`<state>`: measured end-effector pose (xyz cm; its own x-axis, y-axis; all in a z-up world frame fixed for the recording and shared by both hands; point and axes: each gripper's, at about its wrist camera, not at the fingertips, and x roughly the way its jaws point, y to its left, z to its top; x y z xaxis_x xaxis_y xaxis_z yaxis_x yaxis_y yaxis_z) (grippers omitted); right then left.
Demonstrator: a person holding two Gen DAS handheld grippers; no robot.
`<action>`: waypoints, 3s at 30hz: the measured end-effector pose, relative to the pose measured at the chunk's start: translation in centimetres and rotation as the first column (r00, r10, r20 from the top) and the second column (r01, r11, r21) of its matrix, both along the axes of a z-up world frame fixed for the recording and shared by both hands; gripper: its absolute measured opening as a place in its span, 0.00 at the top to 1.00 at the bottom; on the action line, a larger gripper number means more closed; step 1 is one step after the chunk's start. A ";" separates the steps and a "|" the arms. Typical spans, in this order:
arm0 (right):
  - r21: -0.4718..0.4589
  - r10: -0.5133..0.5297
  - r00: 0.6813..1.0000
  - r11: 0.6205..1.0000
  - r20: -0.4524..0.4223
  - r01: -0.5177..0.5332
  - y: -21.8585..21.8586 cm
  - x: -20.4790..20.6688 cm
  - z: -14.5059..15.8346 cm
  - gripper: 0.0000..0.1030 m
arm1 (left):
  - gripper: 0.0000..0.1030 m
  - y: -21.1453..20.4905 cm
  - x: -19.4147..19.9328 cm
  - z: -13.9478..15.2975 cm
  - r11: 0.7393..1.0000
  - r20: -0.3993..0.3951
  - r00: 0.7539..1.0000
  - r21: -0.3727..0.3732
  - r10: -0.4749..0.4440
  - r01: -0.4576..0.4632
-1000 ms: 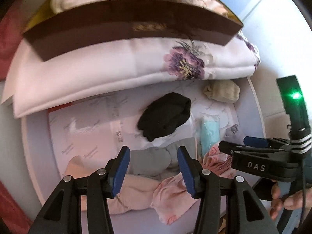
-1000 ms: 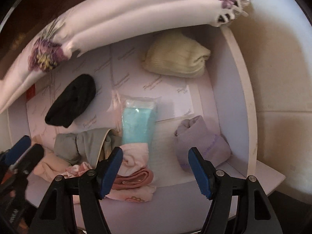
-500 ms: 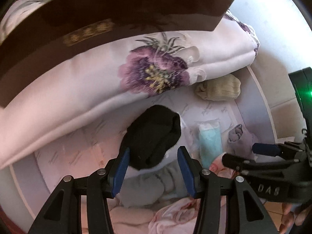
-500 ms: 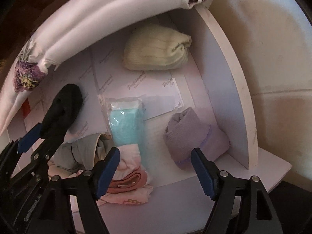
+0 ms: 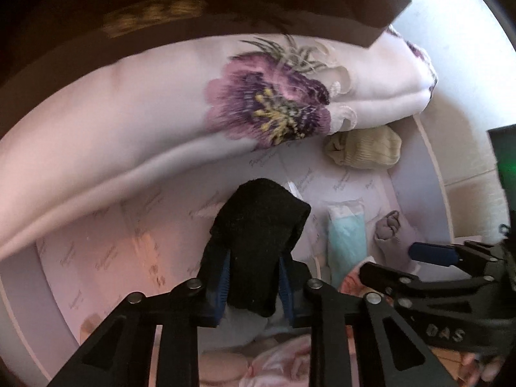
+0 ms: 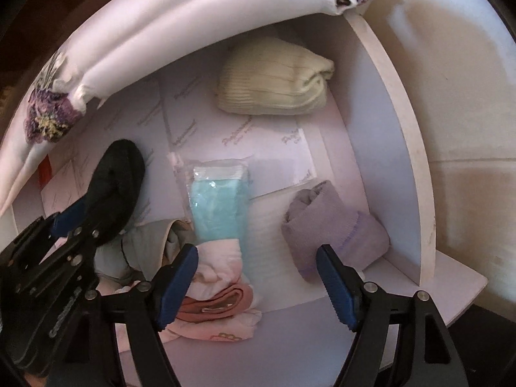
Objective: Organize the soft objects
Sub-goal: 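Lift the black cloth into the gold tray and open the left tool, then withdraw the left tool from the tray back over the drawer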
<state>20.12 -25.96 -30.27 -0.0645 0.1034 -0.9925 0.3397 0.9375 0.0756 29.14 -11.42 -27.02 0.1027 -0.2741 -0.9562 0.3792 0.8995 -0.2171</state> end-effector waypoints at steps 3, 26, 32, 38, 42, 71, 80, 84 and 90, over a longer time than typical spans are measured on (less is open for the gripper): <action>0.001 0.011 1.000 1.000 0.003 -0.011 0.4 0.0 0.0 0.26 | 0.77 1.6 -0.6 1.0 0.998 -0.016 0.999 -0.037 0.046 -0.046; 0.019 0.163 0.986 0.986 0.024 -0.164 6.3 -0.2 -0.3 0.27 | 0.78 8.9 -0.1 19.2 0.887 0.139 0.934 -0.386 0.328 -0.254; 0.033 0.165 0.986 0.986 0.034 -0.166 7.2 -0.1 -0.3 0.27 | 0.78 9.0 5.9 19.8 0.858 0.116 0.910 -0.397 0.398 -0.325; 0.049 0.170 0.985 0.984 0.032 -0.172 7.7 0.7 0.1 0.27 | 0.78 7.6 10.1 16.4 0.892 0.087 0.916 -0.278 0.392 -0.356; 0.057 0.182 0.983 0.981 0.026 -0.184 8.1 1.0 -0.1 0.27 | 0.78 7.1 11.8 14.1 0.899 0.086 0.907 -0.203 0.411 -0.388; 0.013 0.252 0.968 0.968 -0.013 -0.252 10.3 -0.2 -3.1 0.27 | 0.67 10.8 5.1 17.3 0.889 0.265 0.851 -0.205 0.453 -0.410; 0.002 0.256 0.967 0.967 -0.017 -0.256 10.4 -0.4 -3.5 0.26 | 0.67 13.5 -0.4 17.8 0.867 0.248 0.833 -0.205 0.495 -0.454; 0.003 0.255 0.967 0.967 -0.016 -0.255 10.4 -0.4 -3.4 0.26 | 0.67 14.2 -2.3 16.4 0.862 0.197 0.840 -0.167 0.505 -0.479; 0.003 0.255 0.967 0.967 -0.016 -0.255 10.4 -0.4 -3.4 0.26 | 0.67 13.6 -4.1 13.5 0.872 0.112 0.865 -0.079 0.488 -0.482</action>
<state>19.73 -15.57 -33.63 -0.1043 0.0823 -0.9911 0.0909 0.9932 0.0729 25.08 2.19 -13.55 0.3515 -0.2023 -0.9141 -0.0761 0.9670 -0.2432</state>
